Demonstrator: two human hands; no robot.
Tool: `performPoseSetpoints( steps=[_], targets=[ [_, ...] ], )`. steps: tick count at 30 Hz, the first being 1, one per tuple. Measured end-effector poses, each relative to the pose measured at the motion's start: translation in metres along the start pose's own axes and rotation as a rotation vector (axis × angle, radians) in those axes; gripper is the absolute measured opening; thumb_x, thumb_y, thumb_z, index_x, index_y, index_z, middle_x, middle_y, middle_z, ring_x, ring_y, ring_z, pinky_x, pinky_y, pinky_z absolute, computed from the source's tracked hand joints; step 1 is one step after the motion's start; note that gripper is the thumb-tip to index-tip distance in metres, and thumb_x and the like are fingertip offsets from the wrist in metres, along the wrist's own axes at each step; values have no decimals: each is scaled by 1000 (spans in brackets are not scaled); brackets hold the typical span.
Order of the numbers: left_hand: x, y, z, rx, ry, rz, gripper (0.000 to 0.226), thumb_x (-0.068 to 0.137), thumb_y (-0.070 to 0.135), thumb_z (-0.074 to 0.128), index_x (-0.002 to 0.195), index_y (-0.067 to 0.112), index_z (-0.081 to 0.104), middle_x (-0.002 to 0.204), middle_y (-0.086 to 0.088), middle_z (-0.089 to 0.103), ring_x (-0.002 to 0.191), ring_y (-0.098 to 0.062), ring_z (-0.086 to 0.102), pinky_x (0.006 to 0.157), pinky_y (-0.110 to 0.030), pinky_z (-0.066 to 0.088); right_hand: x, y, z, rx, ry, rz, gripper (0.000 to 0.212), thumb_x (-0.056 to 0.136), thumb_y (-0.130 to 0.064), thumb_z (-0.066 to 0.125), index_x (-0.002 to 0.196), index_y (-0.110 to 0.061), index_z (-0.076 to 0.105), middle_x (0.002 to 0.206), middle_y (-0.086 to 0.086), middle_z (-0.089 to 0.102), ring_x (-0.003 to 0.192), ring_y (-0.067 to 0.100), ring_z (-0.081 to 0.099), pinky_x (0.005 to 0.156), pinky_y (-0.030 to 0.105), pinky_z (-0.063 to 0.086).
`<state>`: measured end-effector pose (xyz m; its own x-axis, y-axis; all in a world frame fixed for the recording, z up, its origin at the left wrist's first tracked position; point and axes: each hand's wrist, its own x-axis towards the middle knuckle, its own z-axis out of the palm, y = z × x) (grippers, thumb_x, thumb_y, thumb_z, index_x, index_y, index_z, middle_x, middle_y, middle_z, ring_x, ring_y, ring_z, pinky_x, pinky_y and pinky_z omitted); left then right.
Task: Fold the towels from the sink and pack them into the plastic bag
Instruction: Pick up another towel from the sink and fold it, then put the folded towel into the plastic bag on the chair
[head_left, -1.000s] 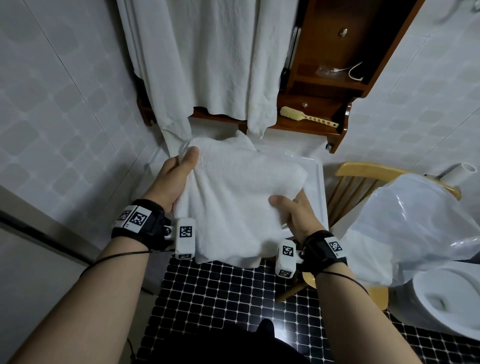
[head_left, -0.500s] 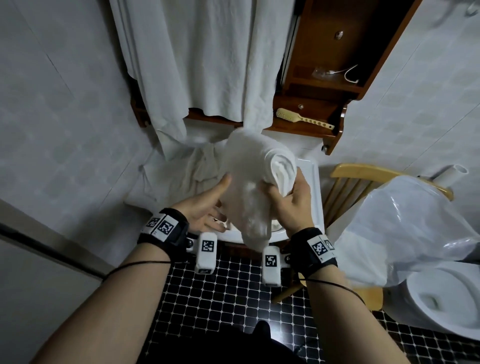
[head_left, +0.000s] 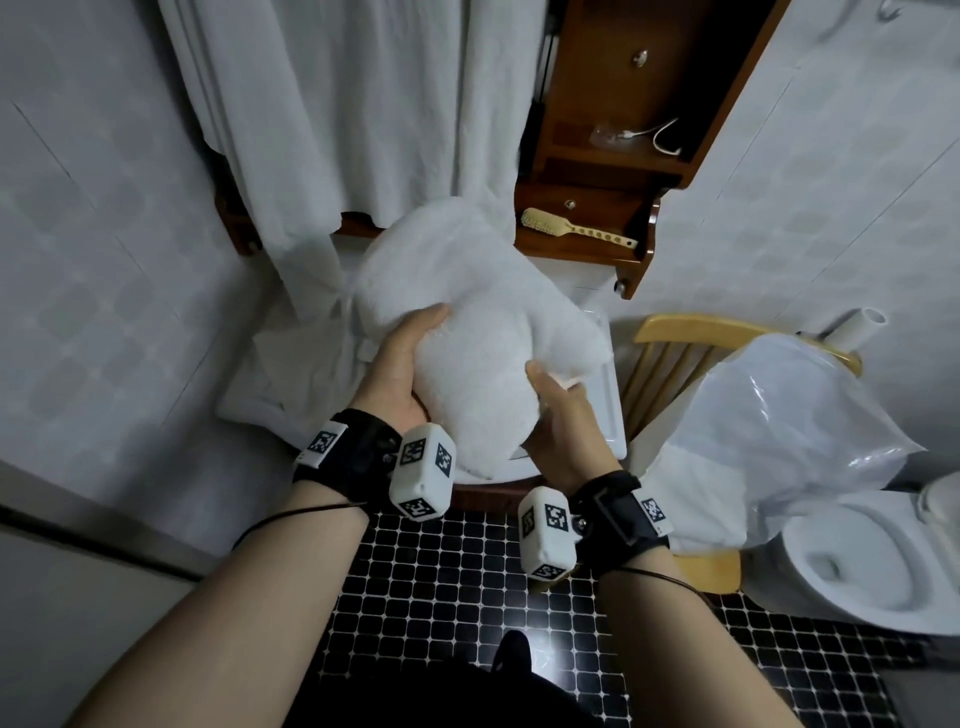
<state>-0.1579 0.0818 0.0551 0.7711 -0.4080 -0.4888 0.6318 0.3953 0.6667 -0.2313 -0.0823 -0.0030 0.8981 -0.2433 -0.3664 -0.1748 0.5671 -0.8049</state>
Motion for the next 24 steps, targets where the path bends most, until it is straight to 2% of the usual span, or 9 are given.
performPoseSetpoints(
  steps=[3, 5, 7, 10, 12, 15, 18, 20, 24],
  targets=[
    [15, 5, 1, 95, 152, 75, 60, 69, 31, 92, 123, 12, 75, 113, -11, 79, 102, -34, 78, 89, -56, 62, -6, -7, -9, -412, 410, -197, 94, 80, -27, 88, 149, -32, 24, 135, 7, 61, 123, 28, 63, 106, 47, 55],
    [22, 2, 8, 158, 263, 170, 68, 59, 27, 97, 120, 10, 72, 107, -8, 80, 94, -31, 79, 80, -56, 64, -14, -12, -13, -825, 521, -505, 81, 78, -22, 81, 145, -33, 39, 135, 2, 47, 125, 22, 50, 108, 43, 49],
    [25, -9, 21, 255, 303, 241, 67, 54, 30, 100, 112, 18, 68, 101, -2, 79, 89, -24, 78, 77, -49, 66, -23, -19, -8, -1047, 300, -694, 76, 77, -25, 75, 147, -34, 48, 132, 1, 51, 123, 21, 52, 104, 46, 51],
    [21, -27, 46, 433, 233, 300, 45, 61, 34, 97, 93, 20, 68, 88, 6, 77, 82, -15, 75, 76, -43, 66, -36, -18, -2, -1248, 25, -609, 110, 76, -43, 80, 166, -37, 17, 149, 11, 43, 139, 27, 44, 112, 41, 45],
    [23, -32, 52, 535, 135, 315, 45, 60, 33, 95, 98, 17, 76, 88, 6, 81, 83, -18, 79, 77, -47, 67, -37, -12, -8, -1303, 41, -594, 130, 75, -46, 87, 168, -25, 1, 161, 17, 33, 147, 29, 35, 118, 32, 35],
    [27, -42, 68, 661, -1, 321, 46, 61, 34, 93, 102, 18, 79, 92, 7, 81, 89, -15, 79, 83, -46, 66, -43, -14, -26, -1293, 199, -649, 134, 73, -47, 92, 168, -11, 5, 166, 13, 32, 149, 25, 35, 118, 23, 28],
    [21, -61, 90, 741, -97, 334, 48, 65, 37, 91, 108, 18, 78, 97, 11, 81, 92, -8, 77, 84, -40, 66, -42, -26, -43, -1237, 349, -707, 131, 70, -48, 93, 165, -6, 12, 166, 12, 32, 151, 26, 36, 123, 36, 35],
    [20, -74, 109, 778, -148, 347, 42, 68, 34, 91, 105, 17, 78, 95, 11, 81, 90, -5, 77, 82, -39, 66, -37, -37, -57, -1220, 455, -772, 123, 70, -48, 89, 162, -3, 20, 160, 11, 39, 142, 30, 47, 113, 44, 46],
    [25, -87, 145, 820, -266, 374, 45, 69, 32, 92, 109, 18, 77, 98, 10, 81, 93, -7, 77, 84, -39, 65, -34, -69, -82, -1174, 640, -898, 90, 74, -31, 81, 152, -11, 40, 130, 1, 58, 108, 27, 63, 81, 35, 51]
  ],
)
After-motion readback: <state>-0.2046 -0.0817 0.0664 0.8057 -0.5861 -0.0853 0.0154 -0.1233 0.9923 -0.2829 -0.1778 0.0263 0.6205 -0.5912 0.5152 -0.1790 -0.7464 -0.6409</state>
